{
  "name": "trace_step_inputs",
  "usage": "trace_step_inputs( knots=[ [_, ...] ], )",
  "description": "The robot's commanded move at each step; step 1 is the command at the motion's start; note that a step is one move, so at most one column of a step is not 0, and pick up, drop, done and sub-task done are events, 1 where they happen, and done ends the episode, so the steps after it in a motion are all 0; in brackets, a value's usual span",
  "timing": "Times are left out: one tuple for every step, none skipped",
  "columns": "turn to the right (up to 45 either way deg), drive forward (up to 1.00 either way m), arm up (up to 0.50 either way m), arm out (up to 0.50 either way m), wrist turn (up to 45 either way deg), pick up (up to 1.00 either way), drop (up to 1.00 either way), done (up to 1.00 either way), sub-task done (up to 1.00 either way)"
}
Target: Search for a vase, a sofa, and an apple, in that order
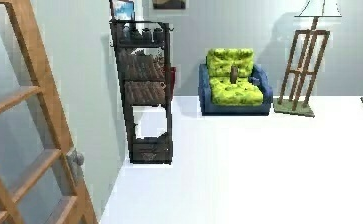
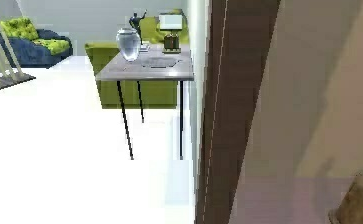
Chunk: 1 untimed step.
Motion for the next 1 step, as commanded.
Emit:
trace_step_inputs(
  knots=[
    [15.0,0.0,0.0,0.0,0.0,0.0,0.0,0.0,0.0]
  ],
)
